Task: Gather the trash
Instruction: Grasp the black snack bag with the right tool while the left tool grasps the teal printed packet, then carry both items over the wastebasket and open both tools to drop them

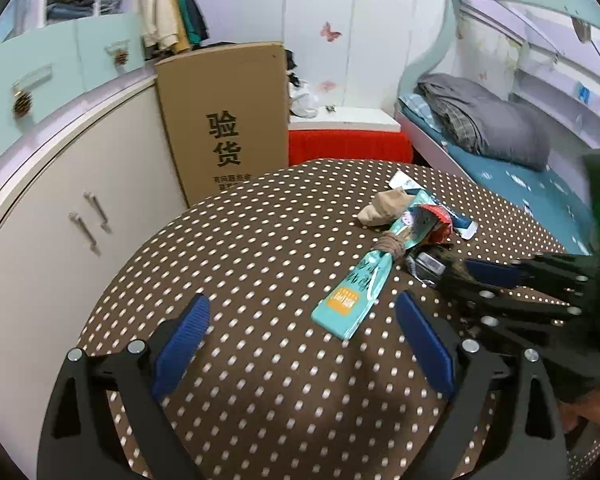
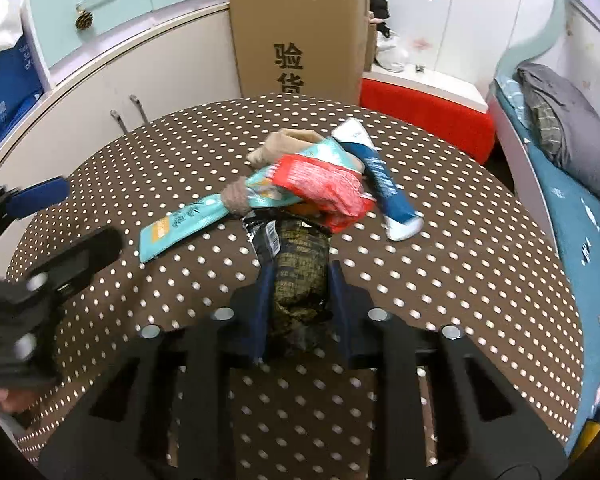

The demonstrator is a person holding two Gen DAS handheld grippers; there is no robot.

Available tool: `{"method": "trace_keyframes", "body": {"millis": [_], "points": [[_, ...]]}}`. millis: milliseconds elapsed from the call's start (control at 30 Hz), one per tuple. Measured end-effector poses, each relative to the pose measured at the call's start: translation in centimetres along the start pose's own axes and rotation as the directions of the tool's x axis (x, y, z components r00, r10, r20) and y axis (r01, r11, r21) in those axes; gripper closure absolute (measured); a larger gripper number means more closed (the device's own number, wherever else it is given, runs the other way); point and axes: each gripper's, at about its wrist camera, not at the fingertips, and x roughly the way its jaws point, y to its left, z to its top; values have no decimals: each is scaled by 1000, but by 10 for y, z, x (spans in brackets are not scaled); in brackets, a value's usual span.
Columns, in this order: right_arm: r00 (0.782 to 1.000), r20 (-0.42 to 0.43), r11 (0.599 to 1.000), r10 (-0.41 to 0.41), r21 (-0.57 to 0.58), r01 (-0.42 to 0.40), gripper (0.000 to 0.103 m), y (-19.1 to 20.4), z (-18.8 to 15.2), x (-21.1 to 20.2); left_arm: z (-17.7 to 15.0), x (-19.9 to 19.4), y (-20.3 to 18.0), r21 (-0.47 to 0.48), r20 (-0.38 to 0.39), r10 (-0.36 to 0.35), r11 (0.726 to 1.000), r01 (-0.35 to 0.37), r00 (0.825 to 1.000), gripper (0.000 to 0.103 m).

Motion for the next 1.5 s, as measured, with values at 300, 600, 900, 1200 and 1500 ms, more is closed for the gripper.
{"method": "trace_keyframes", "body": {"millis": [300,600,900,1200,1500], "points": [[998,55,987,33,157,-41,81,-63,-39,-54,26,48,-39,162,-60,-41,985,51,997,20],[994,107,967,32,248,-58,81,-97,-59,-92,23,48,-48,119,-131,-164,976,180,978,82],[986,157,954,58,283,-101,81,-104,-79,-118,-15,-8,-52,52,-75,-142,988,146,987,84],[977,199,941,78,308,-137,81,-117,-98,-141,-44,-64,-73,37,-12,-118,992,119,993,84],[967,250,921,52,363,-143,81,-162,-115,-170,-35,-95,-114,73,36,-184,981,181,982,84]]}}
